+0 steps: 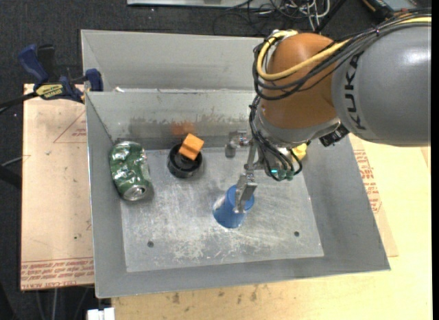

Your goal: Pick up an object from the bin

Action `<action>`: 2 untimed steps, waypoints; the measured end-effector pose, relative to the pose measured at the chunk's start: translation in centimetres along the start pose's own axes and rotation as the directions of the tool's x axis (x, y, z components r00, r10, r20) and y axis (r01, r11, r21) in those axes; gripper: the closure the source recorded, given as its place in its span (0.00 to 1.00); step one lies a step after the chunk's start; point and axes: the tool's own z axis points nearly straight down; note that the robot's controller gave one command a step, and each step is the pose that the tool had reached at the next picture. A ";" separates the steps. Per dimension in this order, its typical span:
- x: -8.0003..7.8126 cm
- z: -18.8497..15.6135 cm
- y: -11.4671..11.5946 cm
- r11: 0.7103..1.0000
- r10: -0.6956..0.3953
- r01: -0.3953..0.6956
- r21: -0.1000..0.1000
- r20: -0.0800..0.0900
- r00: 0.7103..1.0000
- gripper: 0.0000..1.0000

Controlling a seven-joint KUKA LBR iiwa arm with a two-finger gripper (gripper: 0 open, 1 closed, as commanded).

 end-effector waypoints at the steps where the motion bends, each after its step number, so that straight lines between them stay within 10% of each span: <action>1: -0.2 -0.4 0.0 1.000 0.001 -0.001 0.000 0.007 1.000 0.00; 2: 2.1 7.2 -3.2 0.952 -0.306 0.307 -0.005 0.030 0.951 1.00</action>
Offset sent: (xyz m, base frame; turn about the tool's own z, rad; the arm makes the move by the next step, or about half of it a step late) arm -0.0317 -0.0418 -0.0891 -0.3131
